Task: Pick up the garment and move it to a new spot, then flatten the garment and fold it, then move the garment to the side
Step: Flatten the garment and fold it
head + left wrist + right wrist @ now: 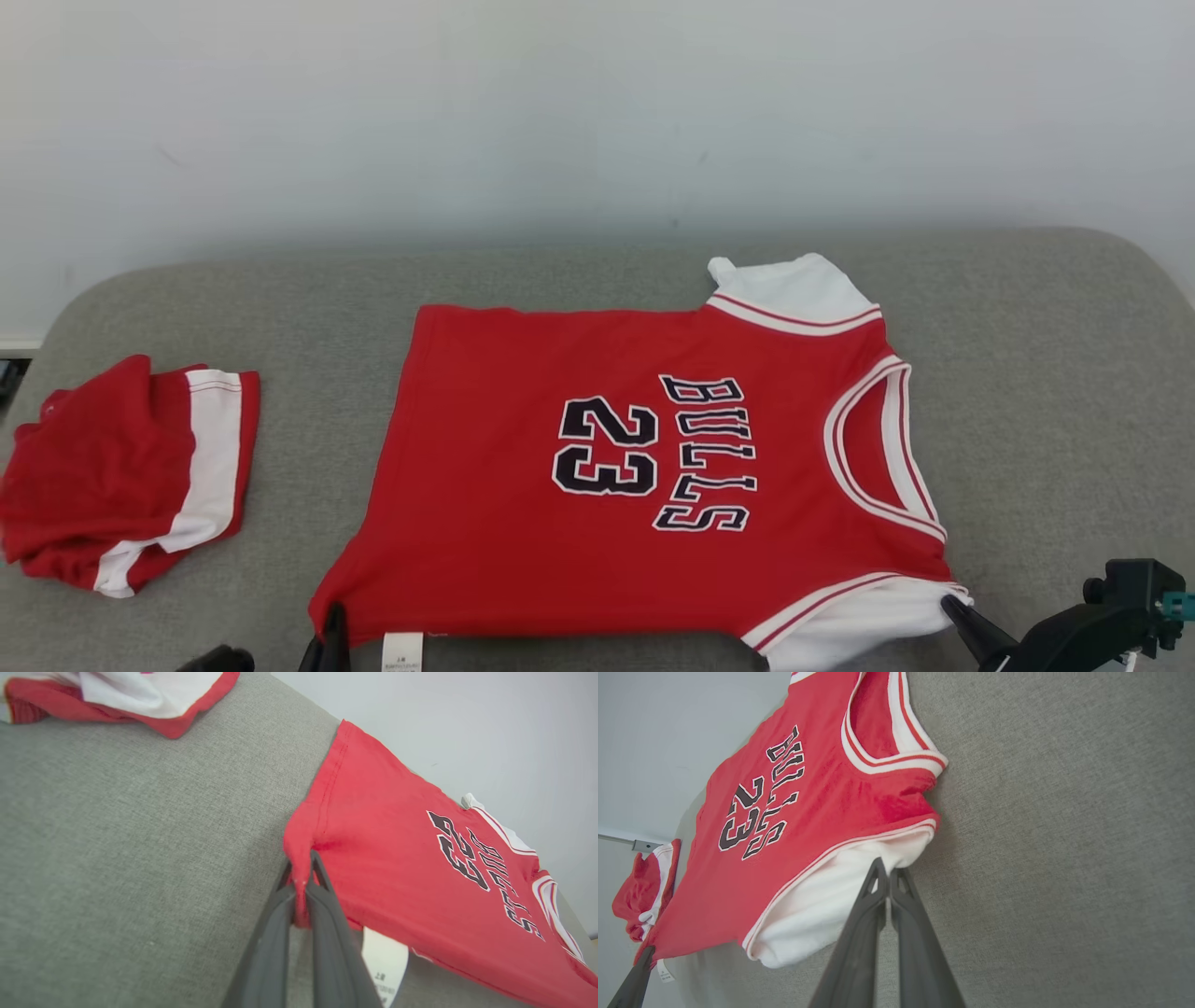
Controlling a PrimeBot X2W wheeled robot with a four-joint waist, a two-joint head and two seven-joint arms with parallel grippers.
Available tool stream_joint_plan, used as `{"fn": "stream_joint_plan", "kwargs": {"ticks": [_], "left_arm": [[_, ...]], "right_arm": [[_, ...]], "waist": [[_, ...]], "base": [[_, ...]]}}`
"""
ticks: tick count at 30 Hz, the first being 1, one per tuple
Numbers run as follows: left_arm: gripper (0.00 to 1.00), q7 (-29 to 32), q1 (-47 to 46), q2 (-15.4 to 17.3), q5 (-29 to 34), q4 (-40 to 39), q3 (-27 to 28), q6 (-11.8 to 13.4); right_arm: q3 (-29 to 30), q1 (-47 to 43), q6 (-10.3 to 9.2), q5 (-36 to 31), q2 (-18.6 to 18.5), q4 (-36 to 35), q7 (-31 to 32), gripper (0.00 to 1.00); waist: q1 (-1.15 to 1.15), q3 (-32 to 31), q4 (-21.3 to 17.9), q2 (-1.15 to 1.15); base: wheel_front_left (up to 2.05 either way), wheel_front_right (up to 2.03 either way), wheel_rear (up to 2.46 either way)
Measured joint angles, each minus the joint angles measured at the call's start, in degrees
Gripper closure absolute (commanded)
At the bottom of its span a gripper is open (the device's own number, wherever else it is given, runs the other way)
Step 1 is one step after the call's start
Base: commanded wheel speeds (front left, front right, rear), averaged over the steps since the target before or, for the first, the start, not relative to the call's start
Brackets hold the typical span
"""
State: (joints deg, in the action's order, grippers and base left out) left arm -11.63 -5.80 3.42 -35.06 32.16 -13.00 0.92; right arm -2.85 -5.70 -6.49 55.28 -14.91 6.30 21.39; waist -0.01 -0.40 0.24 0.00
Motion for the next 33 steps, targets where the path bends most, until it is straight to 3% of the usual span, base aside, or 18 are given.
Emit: {"fn": "stream_joint_plan", "kwargs": {"ticks": [11, 12, 13, 14, 15, 16, 20, 28, 29, 33], "left_arm": [[1.0, -0.3, 3.2, 0.0, -1.1, -0.5, -0.9, 0.0], [0.9, -0.3, 3.2, 0.0, -1.0, -0.3, -1.1, 0.1], [0.6, -0.3, 3.1, 0.0, -0.9, -0.1, -1.2, 0.1], [0.0, -0.3, 3.1, 0.0, -0.8, -0.1, -1.2, 0.1], [0.0, -0.4, 3.0, 0.0, -0.8, 0.0, -1.2, 0.1], [0.0, -0.5, 2.9, 0.0, -0.6, 0.0, -1.2, 0.2], [0.0, -0.6, 2.5, 0.0, 0.8, 0.3, -1.4, 1.1], [0.0, -1.5, 1.8, 1.5, 1.1, 0.3, 0.5, 2.2], [0.0, -2.1, 1.8, 2.9, 2.8, -3.0, 1.3, 2.7], [0.0, -2.6, 2.2, 4.0, 5.3, -7.0, 1.4, 2.7]], "right_arm": [[-1.4, -2.7, -0.57, 0.8, 0.2, -2.2, 3.9, 1.0], [-1.4, -2.7, -0.57, 0.3, 0.4, -2.0, 3.9, 1.0], [-1.4, -2.6, -0.58, -0.2, 0.5, -1.6, 3.9, 1.0], [-1.4, -2.4, -0.58, -0.7, 0.7, -1.2, 3.8, 0.95], [-1.4, -2.0, -0.59, -1.5, 0.8, -0.9, 3.6, 0.51], [-1.1, -1.6, -0.62, -2.0, 1.2, -0.7, 3.0, 0.0], [-0.6, 0.6, -0.64, -3.3, 2.8, 0.5, 1.7, 0.0], [-1.3, 0.0, -0.65, -11.1, 1.3, 2.3, 0.3, 0.0], [1.7, -2.0, -0.65, -16.5, 1.2, 0.9, -3.2, 0.0], [2.9, -2.1, -0.65, -19.9, 2.1, -2.4, -7.2, 0.0]], "waist": [[0.01, -1.2, 1.2, 0.0], [0.01, -1.1, 1.1, 0.0], [0.01, -1.1, 1.1, 0.0], [0.01, -1.0, 1.1, 0.0], [0.01, -0.9, 1.1, 0.0], [0.01, -0.9, 1.1, 0.0], [0.01, -0.6, 1.0, 0.0], [0.02, -0.5, 1.2, 0.0], [0.02, -0.9, 1.5, 0.01], [0.02, -1.5, 1.4, 0.01]], "base": [[0.0, 0.0, 0.0], [0.0, 0.0, 0.0], [0.0, 0.0, 0.0], [0.0, 0.0, 0.0], [0.0, 0.0, 0.0], [0.0, 0.0, 0.0], [0.0, 0.0, 0.0], [0.0, 0.0, 0.0], [0.0, 0.0, 0.0], [0.0, 0.0, 0.0]]}}
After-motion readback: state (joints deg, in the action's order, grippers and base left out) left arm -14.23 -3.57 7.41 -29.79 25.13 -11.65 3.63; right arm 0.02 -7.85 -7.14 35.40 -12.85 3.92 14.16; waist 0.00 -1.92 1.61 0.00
